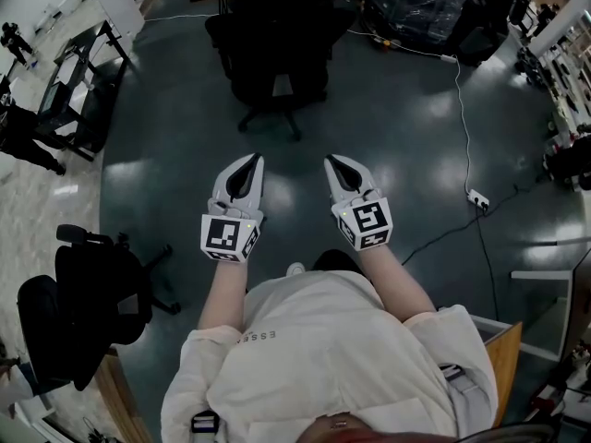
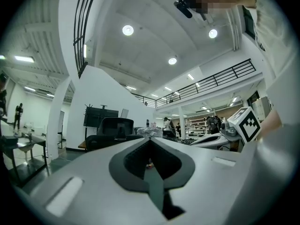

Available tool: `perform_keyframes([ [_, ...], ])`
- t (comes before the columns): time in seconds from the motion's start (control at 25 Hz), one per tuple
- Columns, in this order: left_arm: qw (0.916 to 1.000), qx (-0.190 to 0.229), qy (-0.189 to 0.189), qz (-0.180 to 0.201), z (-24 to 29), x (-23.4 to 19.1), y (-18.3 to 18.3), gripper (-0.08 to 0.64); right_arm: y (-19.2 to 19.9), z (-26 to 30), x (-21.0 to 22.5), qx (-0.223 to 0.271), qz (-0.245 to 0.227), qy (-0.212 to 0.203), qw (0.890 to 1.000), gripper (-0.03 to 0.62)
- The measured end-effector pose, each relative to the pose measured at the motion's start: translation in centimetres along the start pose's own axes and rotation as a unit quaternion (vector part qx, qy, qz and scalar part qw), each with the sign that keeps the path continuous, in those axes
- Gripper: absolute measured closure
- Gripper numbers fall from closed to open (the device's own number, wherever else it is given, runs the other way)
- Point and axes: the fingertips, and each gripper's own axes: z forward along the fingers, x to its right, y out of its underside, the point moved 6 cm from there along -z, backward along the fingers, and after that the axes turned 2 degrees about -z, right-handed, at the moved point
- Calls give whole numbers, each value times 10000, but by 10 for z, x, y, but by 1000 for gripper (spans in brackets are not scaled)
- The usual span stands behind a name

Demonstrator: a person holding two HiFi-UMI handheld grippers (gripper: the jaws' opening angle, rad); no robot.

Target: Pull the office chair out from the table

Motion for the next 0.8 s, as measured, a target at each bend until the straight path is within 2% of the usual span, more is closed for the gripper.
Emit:
perform_keyframes([
  [0.8, 10000, 61, 74, 12, 11, -1, -1, 543, -8, 0, 15, 134, -169, 148, 9997, 601],
])
